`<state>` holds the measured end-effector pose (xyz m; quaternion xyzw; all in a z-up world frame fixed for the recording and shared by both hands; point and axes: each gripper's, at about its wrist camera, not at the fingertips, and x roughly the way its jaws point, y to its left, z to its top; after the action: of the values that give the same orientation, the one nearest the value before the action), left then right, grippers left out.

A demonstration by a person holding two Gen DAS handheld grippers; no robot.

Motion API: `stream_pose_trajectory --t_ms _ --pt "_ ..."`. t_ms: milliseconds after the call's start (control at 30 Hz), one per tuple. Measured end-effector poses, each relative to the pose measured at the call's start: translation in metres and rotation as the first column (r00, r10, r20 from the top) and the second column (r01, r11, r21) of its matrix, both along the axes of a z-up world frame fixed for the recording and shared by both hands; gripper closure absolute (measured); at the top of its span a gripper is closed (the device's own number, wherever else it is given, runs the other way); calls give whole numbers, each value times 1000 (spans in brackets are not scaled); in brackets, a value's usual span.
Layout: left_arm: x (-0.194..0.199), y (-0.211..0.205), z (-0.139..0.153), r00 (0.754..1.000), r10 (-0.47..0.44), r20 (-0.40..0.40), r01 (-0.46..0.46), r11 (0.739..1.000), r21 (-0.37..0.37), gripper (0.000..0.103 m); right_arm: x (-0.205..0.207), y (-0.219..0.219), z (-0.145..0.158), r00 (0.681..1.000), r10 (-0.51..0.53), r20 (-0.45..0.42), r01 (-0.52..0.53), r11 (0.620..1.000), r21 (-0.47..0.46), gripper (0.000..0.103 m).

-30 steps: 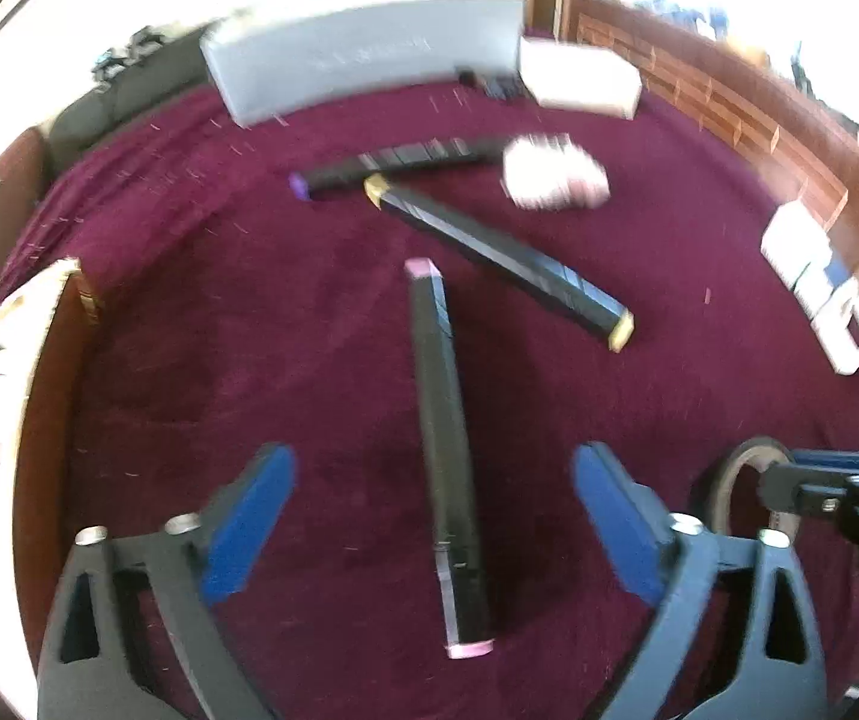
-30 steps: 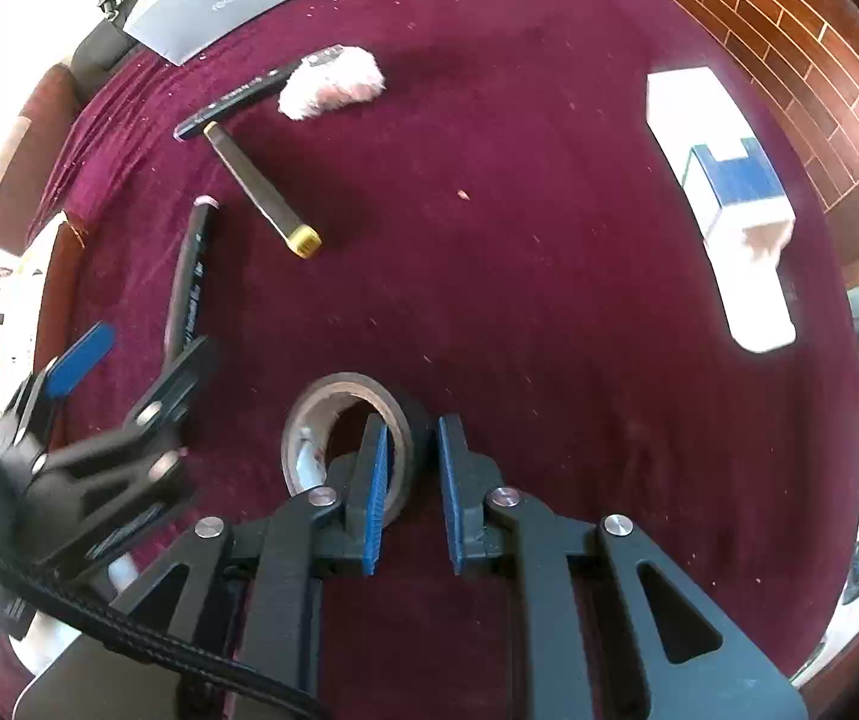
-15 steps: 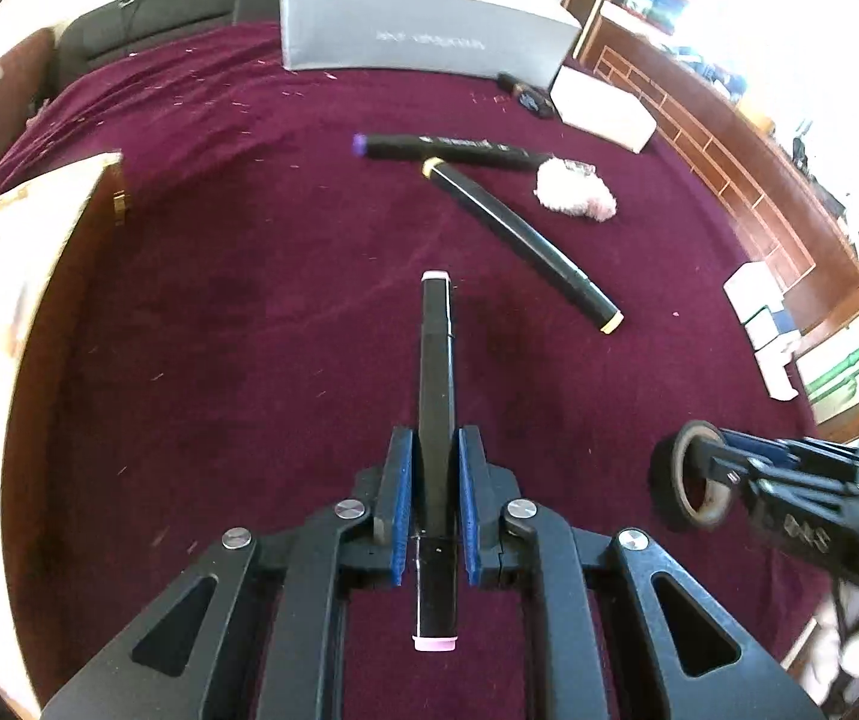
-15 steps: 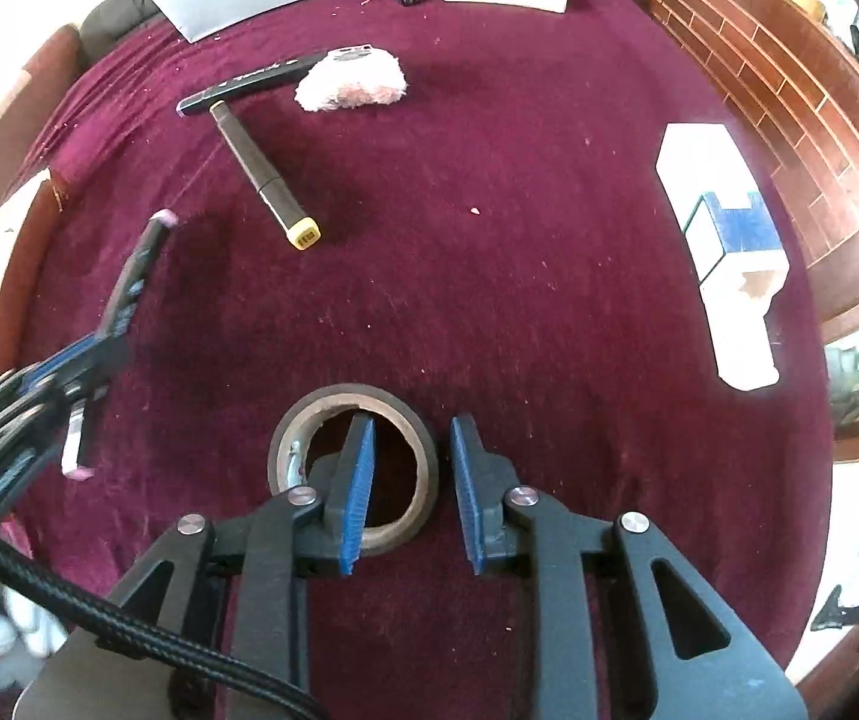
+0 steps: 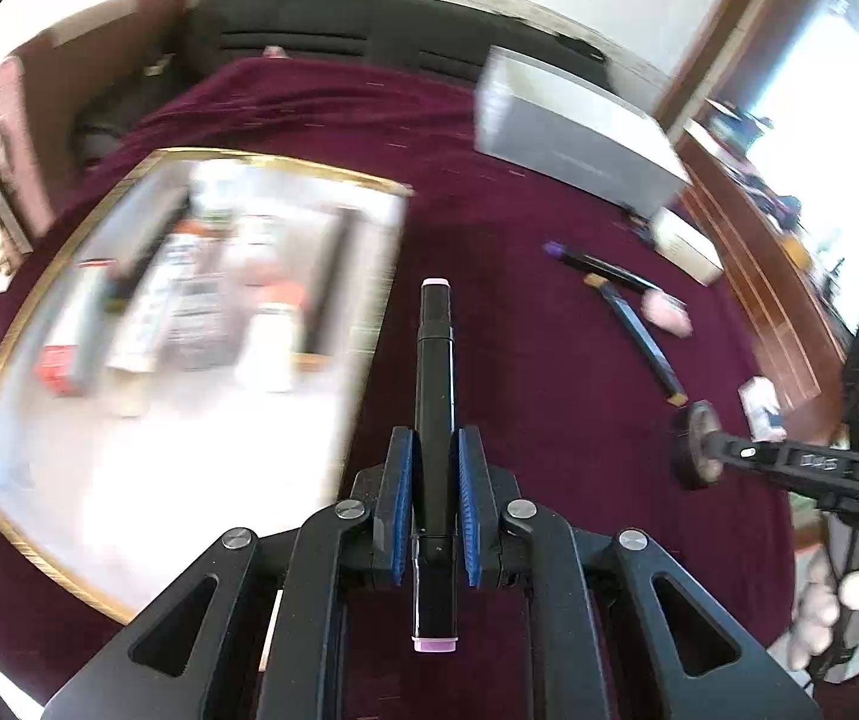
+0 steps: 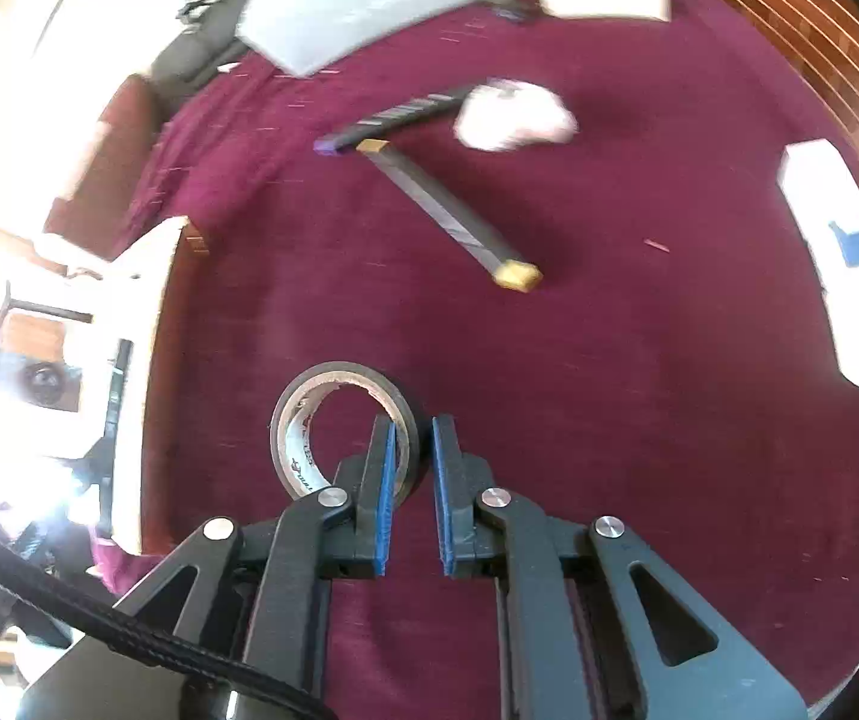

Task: Organize objects
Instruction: 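Carry the marker and tape roll into the tray and open both grippers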

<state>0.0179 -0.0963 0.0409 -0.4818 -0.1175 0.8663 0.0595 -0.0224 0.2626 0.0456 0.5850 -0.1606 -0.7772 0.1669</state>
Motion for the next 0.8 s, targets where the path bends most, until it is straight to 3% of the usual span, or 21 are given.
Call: stream_pose_trajectory --t_ms 300,600,800 --pt "2 -89 -24 994 97 56 -96 995 -19 91 -15 -116 11 989 146 -14 -146 989 -34 93" --pt "-12 -113 -48 992 4 124 -7 1000 25 91 -41 -214 3 979 205 -16 -204 978 37 93" --pt "-21 -107 -63 984 -76 163 67 996 63 92 -71 -250 1 981 193 -28 -189 975 120 93"
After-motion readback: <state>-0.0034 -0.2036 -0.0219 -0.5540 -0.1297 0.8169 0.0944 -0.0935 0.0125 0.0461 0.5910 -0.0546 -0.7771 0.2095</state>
